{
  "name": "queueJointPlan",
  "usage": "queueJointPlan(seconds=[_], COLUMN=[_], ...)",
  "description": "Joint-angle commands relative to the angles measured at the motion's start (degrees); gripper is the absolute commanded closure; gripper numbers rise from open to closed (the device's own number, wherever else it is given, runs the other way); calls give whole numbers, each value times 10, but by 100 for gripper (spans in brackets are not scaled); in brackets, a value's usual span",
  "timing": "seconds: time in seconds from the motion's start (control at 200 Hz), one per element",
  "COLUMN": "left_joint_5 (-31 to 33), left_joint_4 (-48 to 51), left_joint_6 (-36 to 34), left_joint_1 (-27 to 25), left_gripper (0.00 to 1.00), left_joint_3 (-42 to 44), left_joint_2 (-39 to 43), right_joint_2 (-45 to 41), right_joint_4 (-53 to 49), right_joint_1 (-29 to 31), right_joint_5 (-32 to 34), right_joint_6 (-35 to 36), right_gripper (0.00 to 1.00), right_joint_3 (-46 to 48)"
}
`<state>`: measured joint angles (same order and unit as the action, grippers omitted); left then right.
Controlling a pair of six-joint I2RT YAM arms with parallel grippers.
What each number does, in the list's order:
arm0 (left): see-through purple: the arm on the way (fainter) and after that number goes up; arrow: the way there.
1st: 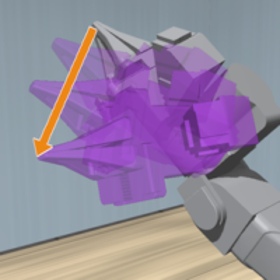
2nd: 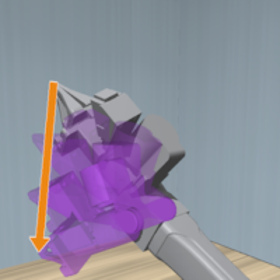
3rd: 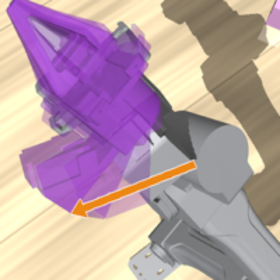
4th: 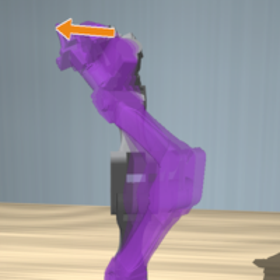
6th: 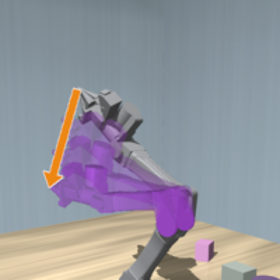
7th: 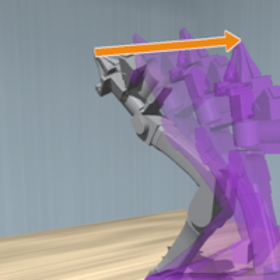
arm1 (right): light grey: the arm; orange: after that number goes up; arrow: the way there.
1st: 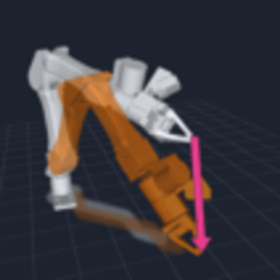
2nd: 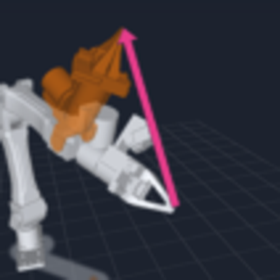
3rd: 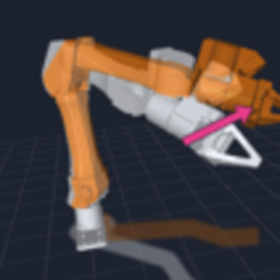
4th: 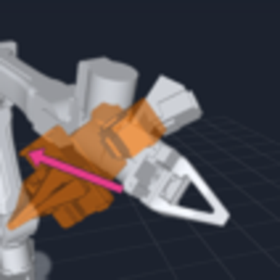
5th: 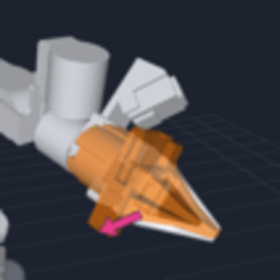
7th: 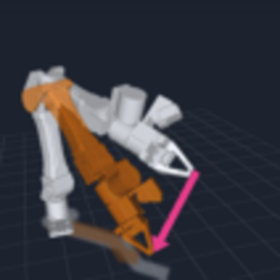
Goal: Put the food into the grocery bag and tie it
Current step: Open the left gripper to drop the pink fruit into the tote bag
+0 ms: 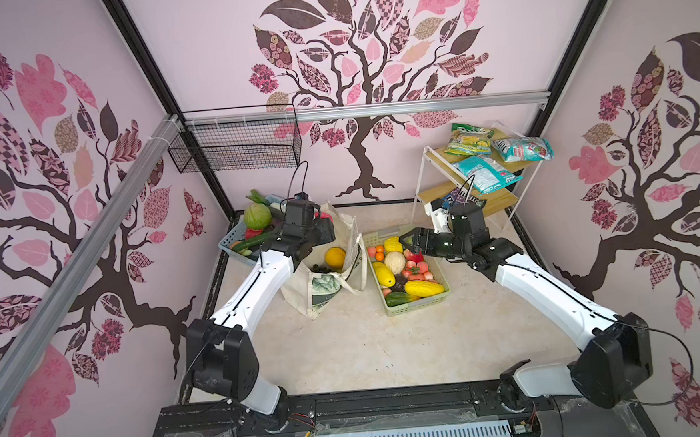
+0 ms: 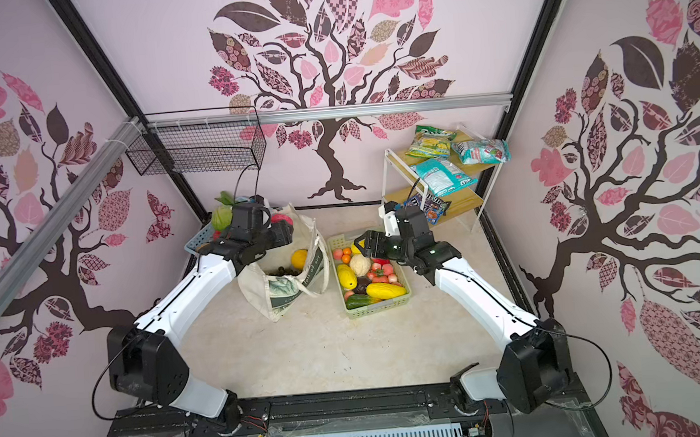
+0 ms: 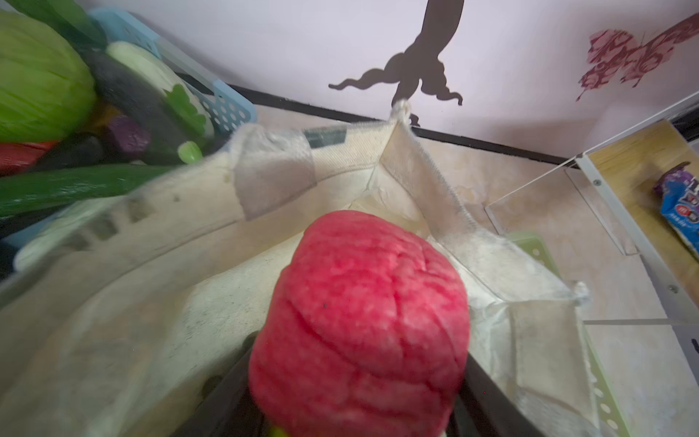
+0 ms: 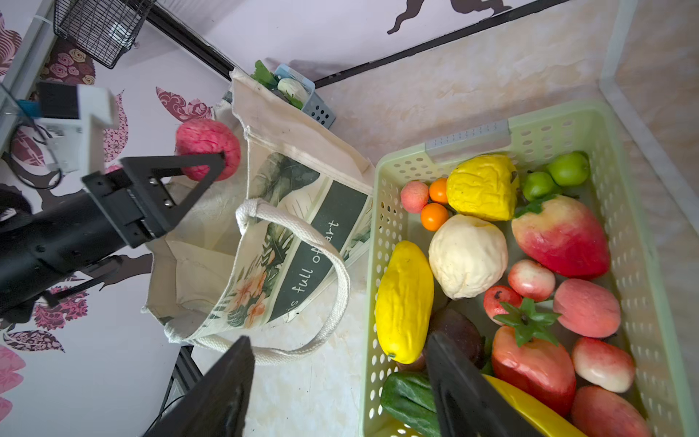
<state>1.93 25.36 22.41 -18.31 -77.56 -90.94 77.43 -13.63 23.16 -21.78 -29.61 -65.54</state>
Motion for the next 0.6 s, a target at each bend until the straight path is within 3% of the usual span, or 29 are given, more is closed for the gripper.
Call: queueJointPlan(seconds=[0.0,0.375,0.595], left_joint_5=[-25,-26,-17], left_joint_4=[-13,1,6], left_joint_6=[-14,-14,-5], left_joint_1=[-1,-1,0], left_gripper=[35,35,29], left_joint_3=[4,-23,-28], left_joint_2=[-28,-138,-173], right_joint_2=[-3,3,12], right_joint_4=[10,5,4], right_joint_1=[0,0,0], right_joint_5=[-7,-7,1], right_joint_6=[8,19,25], right_gripper=[25,26,26], right_joint_3=[6,2,1])
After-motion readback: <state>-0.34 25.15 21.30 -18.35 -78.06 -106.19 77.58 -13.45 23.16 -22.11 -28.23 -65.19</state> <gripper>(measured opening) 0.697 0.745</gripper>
